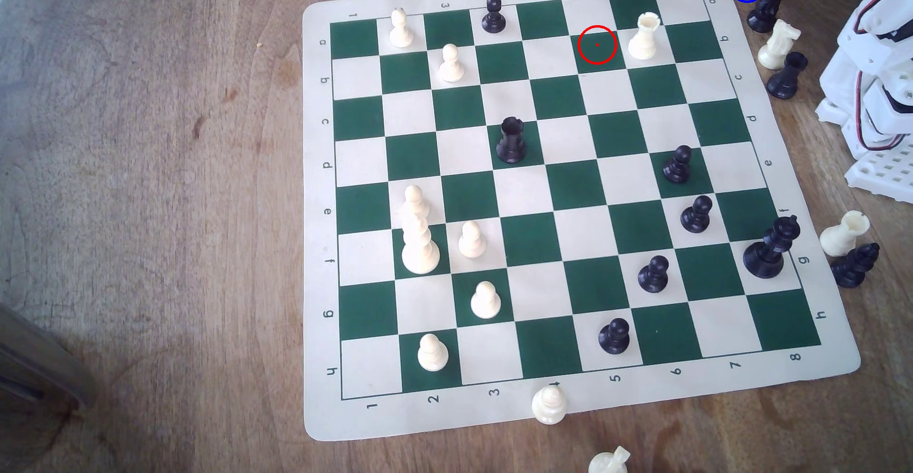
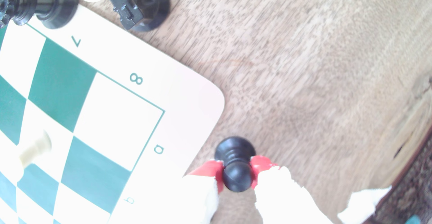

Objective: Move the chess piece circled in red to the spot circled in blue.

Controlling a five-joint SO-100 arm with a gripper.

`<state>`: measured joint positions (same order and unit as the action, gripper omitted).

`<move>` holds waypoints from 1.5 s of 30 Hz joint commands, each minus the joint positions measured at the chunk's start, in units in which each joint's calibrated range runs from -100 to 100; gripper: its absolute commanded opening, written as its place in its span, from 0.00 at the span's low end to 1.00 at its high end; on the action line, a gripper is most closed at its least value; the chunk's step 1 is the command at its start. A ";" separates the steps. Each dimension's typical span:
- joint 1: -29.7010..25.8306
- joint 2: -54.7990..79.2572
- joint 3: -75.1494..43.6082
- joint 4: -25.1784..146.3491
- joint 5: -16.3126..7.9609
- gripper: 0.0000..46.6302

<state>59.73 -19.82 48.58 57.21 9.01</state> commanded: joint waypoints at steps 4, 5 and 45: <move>0.37 -2.09 1.20 -0.45 1.03 0.26; 0.37 -2.17 1.29 -0.45 1.07 0.26; -51.09 -34.26 19.96 -21.26 -8.74 0.36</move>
<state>14.53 -47.21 59.96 42.07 0.42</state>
